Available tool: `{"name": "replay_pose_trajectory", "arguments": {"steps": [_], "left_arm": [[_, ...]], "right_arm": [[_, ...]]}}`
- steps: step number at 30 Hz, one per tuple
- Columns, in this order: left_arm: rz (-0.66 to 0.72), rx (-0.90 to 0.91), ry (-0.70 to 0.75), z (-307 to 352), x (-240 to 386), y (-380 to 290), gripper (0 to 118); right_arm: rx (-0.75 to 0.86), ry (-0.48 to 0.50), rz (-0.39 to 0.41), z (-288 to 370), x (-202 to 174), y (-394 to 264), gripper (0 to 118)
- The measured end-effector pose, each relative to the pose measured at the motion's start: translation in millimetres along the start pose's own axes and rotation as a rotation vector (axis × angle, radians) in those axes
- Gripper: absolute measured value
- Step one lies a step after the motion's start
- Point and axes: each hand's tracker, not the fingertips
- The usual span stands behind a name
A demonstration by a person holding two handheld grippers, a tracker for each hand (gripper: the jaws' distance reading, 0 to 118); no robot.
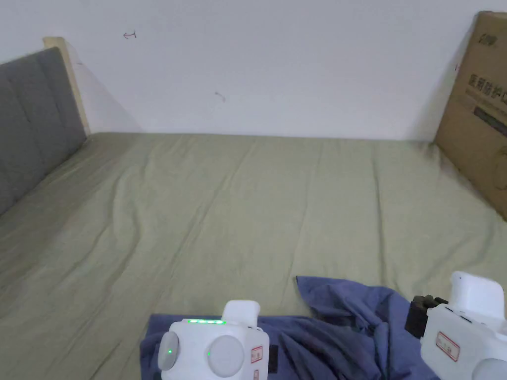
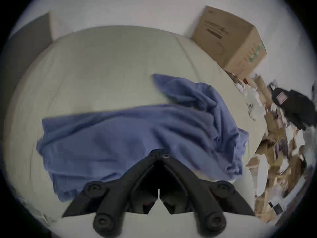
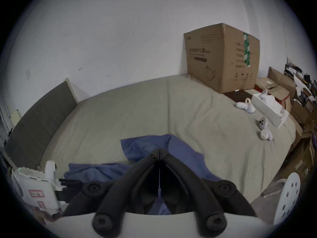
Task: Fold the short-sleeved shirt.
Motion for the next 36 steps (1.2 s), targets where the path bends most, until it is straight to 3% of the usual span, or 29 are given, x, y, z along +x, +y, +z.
{"name": "replay_pose_trajectory", "arguments": {"steps": [5,8,9,10,11,12,13,16,17,19,20,21,22,24,29,33,34,36], "left_arm": [[0.02,0.069,0.146,24,-48,23,0],[0.101,0.146,0.171,41,-79,61,3],[0.116,0.147,0.181,42,-92,74,17],[0.126,0.144,0.197,41,-104,84,40],[0.127,0.126,0.221,34,-113,89,79],[0.132,0.104,0.258,23,-122,96,95],[0.138,0.083,0.296,14,-131,99,96],[0.144,-0.028,0.306,-23,-150,97,91],[0.152,-0.048,0.296,-33,-155,93,85],[0.17,-0.092,0.297,-55,-165,85,49],[0.136,-0.094,0.376,-61,-167,81,47],[0.144,-0.057,0.308,-53,-166,80,43],[0.143,-0.053,0.322,-45,-161,82,24],[0.06,-0.04,0.373,-40,-150,83,5],[0.028,-0.047,0.369,-32,-137,81,2],[0.084,0.006,0.311,-11,-136,88,2],[0.087,0.019,0.312,-7,-133,90,2],[0.064,0.058,0.309,4,-130,95,2]], "right_arm": [[-0.041,0.039,0.005,-20,-18,-4,1],[-0.05,0.049,0.029,-27,-27,-3,1],[-0.053,0.048,0.034,-29,-29,-3,1],[-0.058,0.05,0.038,-31,-30,-4,1],[-0.063,0.052,0.039,-33,-30,-4,1],[-0.07,0.053,0.04,-36,-31,-6,1],[-0.078,0.053,0.043,-39,-30,-9,1],[-0.109,0.037,0.063,-47,-29,-15,1],[-0.119,0.031,0.068,-49,-28,-17,1],[-0.141,0.009,0.075,-57,-25,-19,1],[-0.15,0.001,0.072,-59,-23,-20,1],[-0.159,-0.004,0.065,-62,-20,-20,1],[-0.16,-0.005,0.057,-62,-17,-19,1],[-0.156,0.0,0.031,-62,-12,-19,1],[-0.15,0.007,0.015,-60,-1,-12,1],[-0.171,0.09,-0.02,-76,16,13,1],[-0.168,0.081,-0.023,-84,18,20,5],[-0.182,0.061,0.005,-110,20,36,44]]}}
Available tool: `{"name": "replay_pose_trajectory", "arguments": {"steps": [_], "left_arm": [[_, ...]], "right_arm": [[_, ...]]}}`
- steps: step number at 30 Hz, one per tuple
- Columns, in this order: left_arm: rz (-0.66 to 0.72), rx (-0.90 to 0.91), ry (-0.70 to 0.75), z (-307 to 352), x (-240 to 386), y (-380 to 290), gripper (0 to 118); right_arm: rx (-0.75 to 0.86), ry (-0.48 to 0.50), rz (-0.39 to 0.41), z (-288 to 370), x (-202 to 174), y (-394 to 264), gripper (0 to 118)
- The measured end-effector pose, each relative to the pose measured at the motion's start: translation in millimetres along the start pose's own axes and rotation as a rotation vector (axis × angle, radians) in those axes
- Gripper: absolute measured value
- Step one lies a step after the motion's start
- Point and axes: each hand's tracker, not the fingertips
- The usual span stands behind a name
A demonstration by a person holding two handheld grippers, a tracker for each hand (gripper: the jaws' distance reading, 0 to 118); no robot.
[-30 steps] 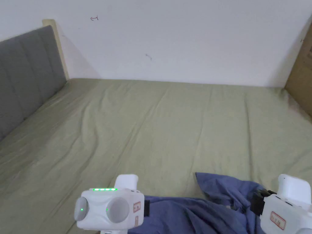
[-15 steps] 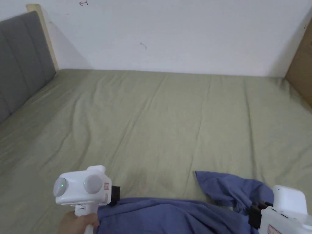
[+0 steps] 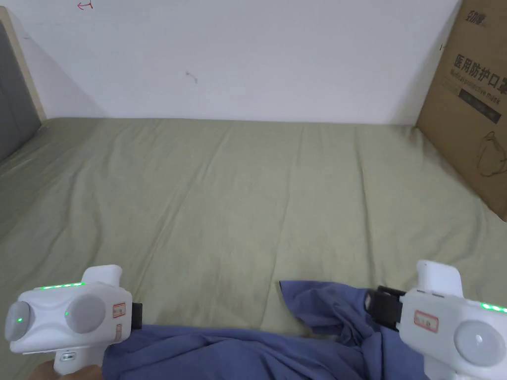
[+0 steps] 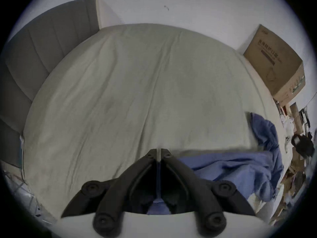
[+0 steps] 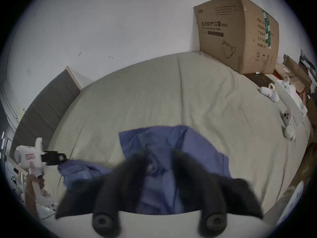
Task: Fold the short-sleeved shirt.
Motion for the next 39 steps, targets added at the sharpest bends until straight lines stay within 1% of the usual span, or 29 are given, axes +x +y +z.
{"name": "replay_pose_trajectory", "arguments": {"steps": [1,2,3,4,6,7,8,9,10,11,12,13,14,17,19,21,23,25,27,28,30,31,33,34,35,36,39], "left_arm": [[-0.005,0.019,-0.005,5,2,2,2],[-0.018,0.038,-0.015,10,3,3,2],[-0.027,0.039,-0.017,13,5,5,2],[-0.025,0.04,-0.012,15,4,6,2],[-0.028,0.045,-0.009,15,5,8,2],[-0.028,0.043,-0.009,14,5,8,2],[-0.026,0.041,-0.008,10,3,9,2],[-0.022,0.037,-0.007,8,3,8,2],[-0.019,0.037,-0.008,7,4,7,2],[-0.019,0.042,-0.005,6,4,6,2],[-0.022,0.047,-0.002,6,3,5,2],[-0.033,0.051,0.003,6,5,5,2],[-0.043,0.055,0.009,6,6,6,2],[-0.045,0.053,0.008,12,4,12,2],[-0.034,0.069,-0.001,23,3,17,2],[-0.021,0.102,-0.009,39,1,23,2],[-0.031,0.127,-0.012,57,3,32,2],[-0.043,0.167,-0.004,74,5,40,2],[-0.055,0.216,0.002,94,9,54,2],[-0.053,0.235,0.005,105,10,60,2],[-0.042,0.278,0.014,123,11,77,2],[-0.035,0.31,0.034,134,13,85,2],[-0.075,0.361,0.09,154,18,98,2],[-0.08,0.391,0.114,164,19,106,2],[-0.092,0.405,0.119,174,21,114,2],[-0.084,0.417,0.107,183,21,120,2],[-0.044,0.48,0.094,210,23,147,2]], "right_arm": [[-0.008,0.001,0.021,-13,2,10,69],[-0.035,0.02,0.061,-30,6,21,92],[-0.059,0.024,0.083,-45,9,30,93],[-0.109,-0.002,0.106,-60,12,37,93],[-0.182,-0.073,0.187,-94,17,47,93],[-0.207,-0.088,0.206,-105,22,47,93],[-0.254,-0.091,0.209,-117,27,46,91],[-0.298,-0.077,0.196,-128,33,42,86],[-0.328,-0.064,0.197,-135,36,37,69],[-0.386,-0.091,0.193,-142,39,31,13],[-0.429,-0.105,0.206,-149,39,23,3],[-0.366,-0.099,0.223,-144,38,19,3],[-0.354,-0.104,0.216,-140,35,23,3],[-0.32,-0.097,0.164,-126,32,38,3],[-0.299,-0.088,0.154,-112,34,48,3],[-0.248,-0.054,0.122,-92,38,59,3],[-0.173,-0.061,0.097,-64,41,78,3],[-0.116,-0.043,0.073,-35,46,97,3],[-0.06,-0.033,0.069,-6,50,121,3],[-0.024,-0.044,0.074,8,52,133,3],[0.047,-0.071,0.058,43,53,156,3],[0.071,-0.061,0.043,59,56,169,3],[0.123,-0.018,0.006,88,59,189,3],[0.153,-0.014,0.01,103,59,200,3],[0.189,-0.039,0.034,116,58,210,3],[0.209,-0.046,0.03,127,58,220,3],[0.271,0.002,-0.016,156,58,249,3]]}}
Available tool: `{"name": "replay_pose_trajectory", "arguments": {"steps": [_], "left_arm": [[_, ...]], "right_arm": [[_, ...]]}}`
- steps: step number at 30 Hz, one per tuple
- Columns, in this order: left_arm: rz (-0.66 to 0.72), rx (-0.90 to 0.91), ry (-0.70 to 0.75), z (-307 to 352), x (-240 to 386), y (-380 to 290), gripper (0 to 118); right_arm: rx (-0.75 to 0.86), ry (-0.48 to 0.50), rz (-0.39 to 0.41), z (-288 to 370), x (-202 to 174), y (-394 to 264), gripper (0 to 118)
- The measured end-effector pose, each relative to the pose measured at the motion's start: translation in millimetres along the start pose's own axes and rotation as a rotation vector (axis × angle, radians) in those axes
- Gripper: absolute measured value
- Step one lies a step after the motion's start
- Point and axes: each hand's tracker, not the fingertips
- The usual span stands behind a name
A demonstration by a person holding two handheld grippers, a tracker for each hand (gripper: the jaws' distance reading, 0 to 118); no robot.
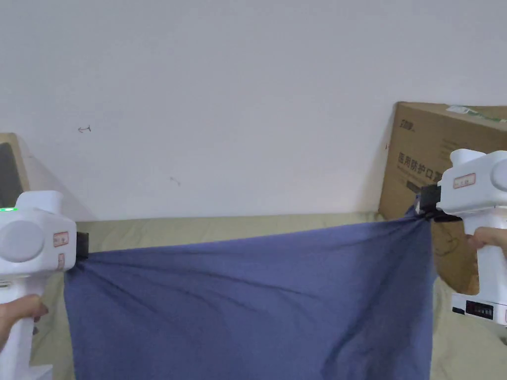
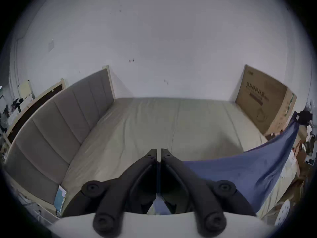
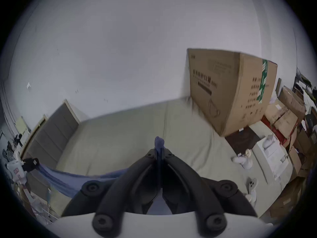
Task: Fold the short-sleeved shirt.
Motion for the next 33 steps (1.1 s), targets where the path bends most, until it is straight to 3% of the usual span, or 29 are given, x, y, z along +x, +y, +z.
{"name": "replay_pose_trajectory", "arguments": {"steps": [3,5,14,20,24,27,33], "left_arm": [[0.054,0.067,0.005,13,5,34,2],[0.039,0.109,0.034,13,11,59,2],[-0.037,0.245,0.143,-6,25,199,2],[0.018,0.36,0.166,-2,27,273,2],[0.067,0.439,0.181,1,26,288,2],[0.012,0.439,0.208,-17,28,283,2],[0.003,0.278,0.202,-109,27,211,2]], "right_arm": [[0.031,-0.035,0.026,8,-15,30,3],[0.059,-0.081,0.084,11,-29,51,3],[0.178,-0.058,0.027,0,-60,164,3],[0.265,-0.051,-0.02,-2,-78,220,3],[0.292,-0.04,-0.02,-6,-87,235,3],[0.295,-0.051,0.0,-20,-91,230,3],[0.131,-0.102,0.059,-108,-83,169,3]]}}
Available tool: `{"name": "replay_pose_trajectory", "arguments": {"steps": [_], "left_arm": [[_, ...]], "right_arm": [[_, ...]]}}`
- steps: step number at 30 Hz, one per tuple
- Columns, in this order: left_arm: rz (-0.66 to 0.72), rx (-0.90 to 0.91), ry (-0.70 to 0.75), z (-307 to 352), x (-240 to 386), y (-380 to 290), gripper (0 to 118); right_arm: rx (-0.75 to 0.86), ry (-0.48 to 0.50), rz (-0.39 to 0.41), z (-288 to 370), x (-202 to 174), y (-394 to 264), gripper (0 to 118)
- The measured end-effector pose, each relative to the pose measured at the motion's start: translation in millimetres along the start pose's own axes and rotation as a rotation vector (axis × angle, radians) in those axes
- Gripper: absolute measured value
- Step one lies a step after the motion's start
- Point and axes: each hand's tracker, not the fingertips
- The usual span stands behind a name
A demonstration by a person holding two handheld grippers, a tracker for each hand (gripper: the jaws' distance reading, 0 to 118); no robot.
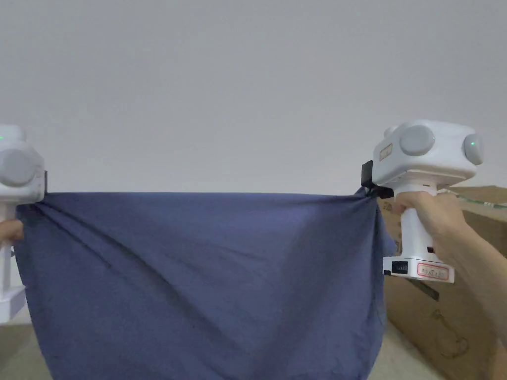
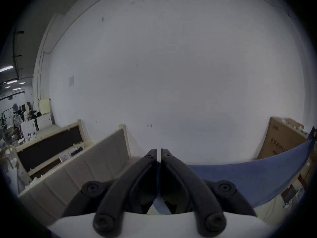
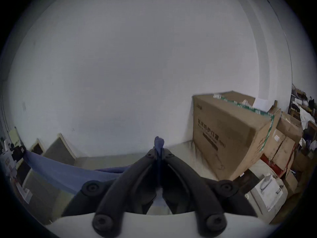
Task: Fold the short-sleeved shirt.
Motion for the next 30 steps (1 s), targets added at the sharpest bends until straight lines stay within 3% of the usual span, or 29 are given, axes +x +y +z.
{"name": "replay_pose_trajectory", "arguments": {"steps": [9,12,15,22,30], "left_arm": [[-0.1,-0.494,0.001,-128,42,-269,2],[-0.138,-0.618,-0.006,-155,50,-341,2],[-0.168,-0.667,-0.011,-159,47,-380,2],[-0.081,-0.648,-0.063,-101,7,-392,2],[-0.125,-0.627,-0.082,66,-52,-425,2]], "right_arm": [[-0.473,-0.083,-0.007,-192,24,-225,3],[-0.609,-0.075,-0.102,-219,40,-295,3],[-0.667,-0.129,-0.045,-226,50,-339,3],[-0.634,-0.088,-0.052,-161,67,-363,3],[-0.627,-0.063,-0.035,-15,84,-433,3]]}}
